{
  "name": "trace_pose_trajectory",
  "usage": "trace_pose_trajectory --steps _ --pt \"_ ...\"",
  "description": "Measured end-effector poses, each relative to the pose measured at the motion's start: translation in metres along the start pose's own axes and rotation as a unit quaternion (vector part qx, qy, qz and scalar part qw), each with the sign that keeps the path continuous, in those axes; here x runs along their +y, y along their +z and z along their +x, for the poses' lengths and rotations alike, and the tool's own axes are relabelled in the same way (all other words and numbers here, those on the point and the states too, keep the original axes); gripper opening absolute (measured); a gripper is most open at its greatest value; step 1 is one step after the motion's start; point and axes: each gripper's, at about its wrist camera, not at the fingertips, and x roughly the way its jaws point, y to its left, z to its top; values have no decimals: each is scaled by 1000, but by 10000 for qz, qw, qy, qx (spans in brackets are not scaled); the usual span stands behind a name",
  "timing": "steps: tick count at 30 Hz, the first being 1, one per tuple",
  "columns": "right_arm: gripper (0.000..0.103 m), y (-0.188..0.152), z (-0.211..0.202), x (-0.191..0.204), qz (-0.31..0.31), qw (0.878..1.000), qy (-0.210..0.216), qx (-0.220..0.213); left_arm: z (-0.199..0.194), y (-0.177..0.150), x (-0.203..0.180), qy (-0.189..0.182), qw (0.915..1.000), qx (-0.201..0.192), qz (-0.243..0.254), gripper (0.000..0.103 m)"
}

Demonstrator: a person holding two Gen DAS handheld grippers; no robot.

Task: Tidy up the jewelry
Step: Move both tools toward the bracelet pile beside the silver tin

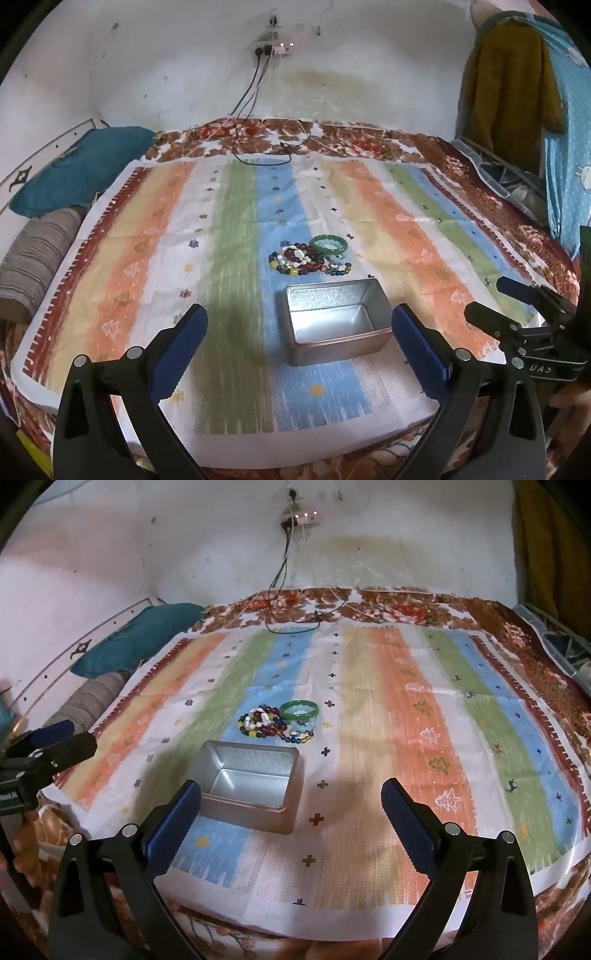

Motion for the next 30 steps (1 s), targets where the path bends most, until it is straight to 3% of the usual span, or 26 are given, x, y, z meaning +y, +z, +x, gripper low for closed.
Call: trace_pose_trajectory --steps 7,30 --pt "99 0 1 0 -3 10000 -55 -22 4 1 4 -10 9998 187 -95 97" --pt "99 1 5 -4 57 10000 -67 43 6 4 1 84 9997 221 20 97"
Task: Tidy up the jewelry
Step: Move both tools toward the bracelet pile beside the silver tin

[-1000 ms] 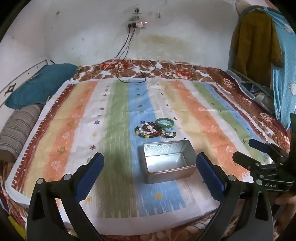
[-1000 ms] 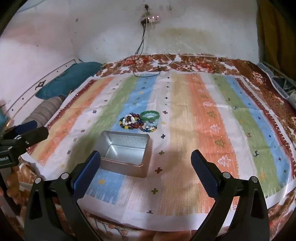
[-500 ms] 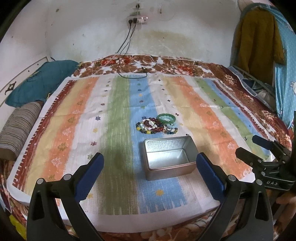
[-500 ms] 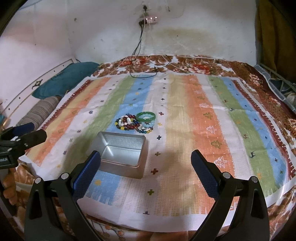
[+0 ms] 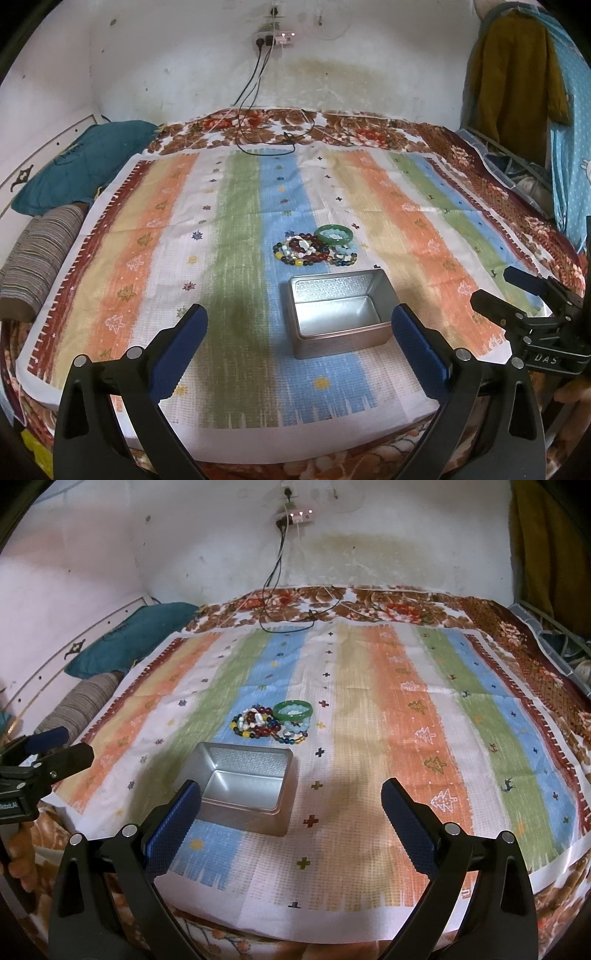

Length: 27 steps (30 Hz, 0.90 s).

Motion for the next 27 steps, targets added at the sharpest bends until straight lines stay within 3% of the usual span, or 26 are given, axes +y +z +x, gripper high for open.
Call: trace_pose_trajectory --steps 15,27 --pt "99 3 10 3 12 9999 38 130 1 -1 3 43 10000 30 54 97" --pt "99 23 20 3 -204 9996 -71 182 20 14 0 352 9987 125 341 97"
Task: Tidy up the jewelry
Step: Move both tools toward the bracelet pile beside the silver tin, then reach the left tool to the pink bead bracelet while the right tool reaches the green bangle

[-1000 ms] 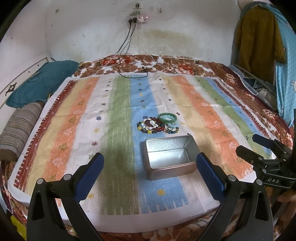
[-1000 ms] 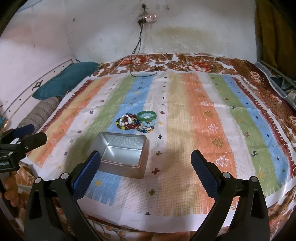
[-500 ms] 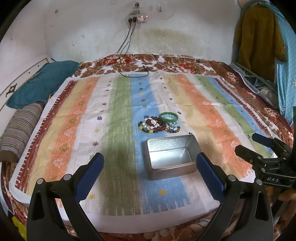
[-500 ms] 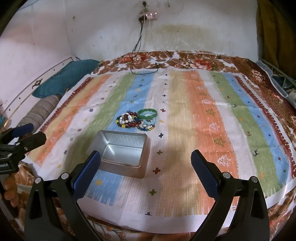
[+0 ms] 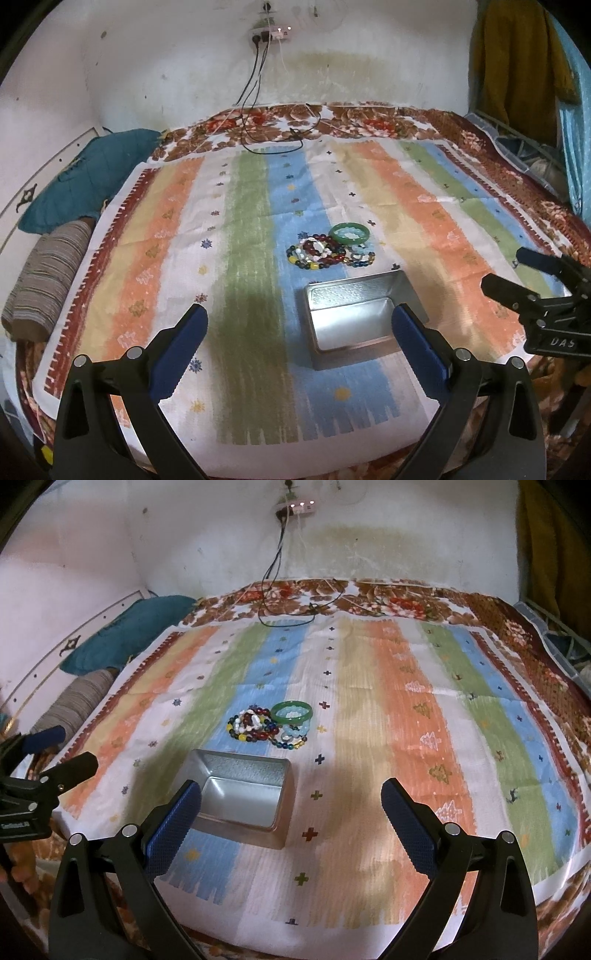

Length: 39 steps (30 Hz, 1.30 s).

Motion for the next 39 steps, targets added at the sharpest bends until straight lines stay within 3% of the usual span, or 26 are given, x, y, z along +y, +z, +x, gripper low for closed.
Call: trace_pose_trajectory --steps 12,23,39 --pt "99 26 25 -10 198 9996 79 198 36 30 6 -142 9987 444 -226 97" --pt "99 45 54 -18 495 9979 48 404 85 49 18 -366 9918 980 -739 97" --pt "99 65 93 -15 360 9969 -194 667 129 63 24 -416 9895 1111 -821 97"
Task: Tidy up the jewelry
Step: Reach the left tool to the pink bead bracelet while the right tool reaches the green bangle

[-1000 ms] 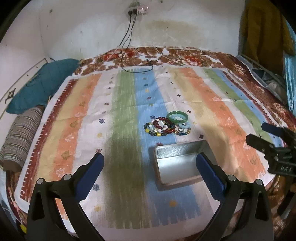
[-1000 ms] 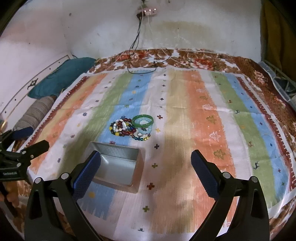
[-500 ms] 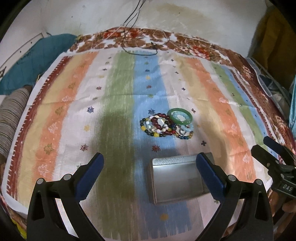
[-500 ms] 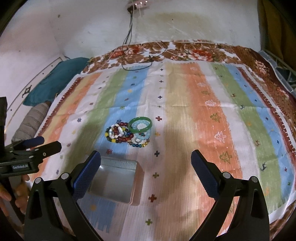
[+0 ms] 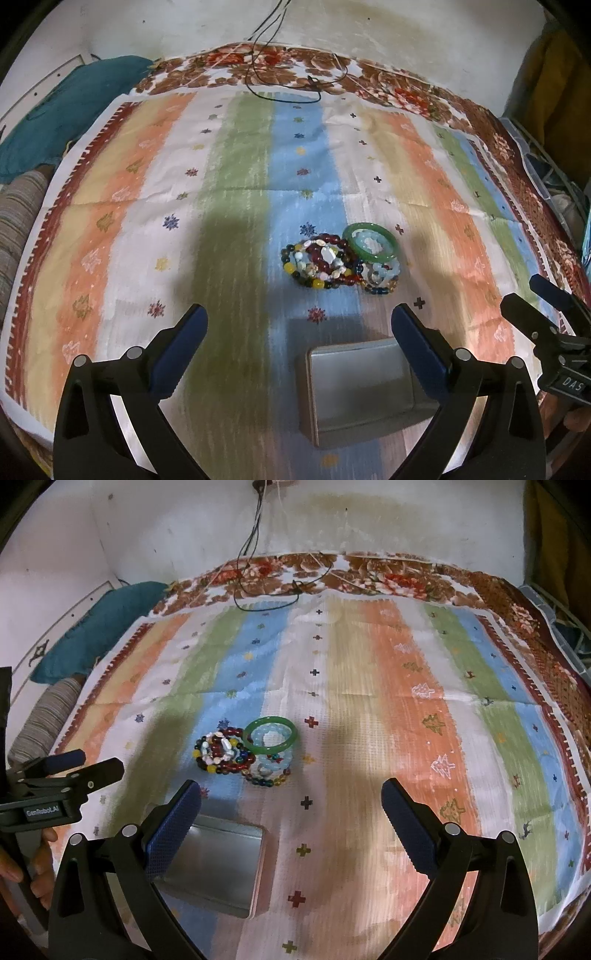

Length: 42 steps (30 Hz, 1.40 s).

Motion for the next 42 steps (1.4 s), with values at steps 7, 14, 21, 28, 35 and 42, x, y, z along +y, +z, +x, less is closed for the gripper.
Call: trace_pose_trajectory --steps 7,14,21,28,35,42 --pt "99 7 19 -4 81 9998 -38 201 18 8 -6 23 9999 58 158 97" --pt "99 14 41 -11 279 9988 -110 389 34 14 -7 39 9996 156 232 97" --pt "99 20 62 -14 341 9980 -219 488 58 21 3 121 9992 318 205 96" --pt "99 25 86 -17 410 9968 -237 646 80 30 14 97 9987 476 143 95" --pt "99 30 104 -13 402 9960 -249 756 98 34 16 55 9981 586 201 90" --pt "99 34 118 -5 271 9960 -264 809 114 37 12 54 9969 665 427 83"
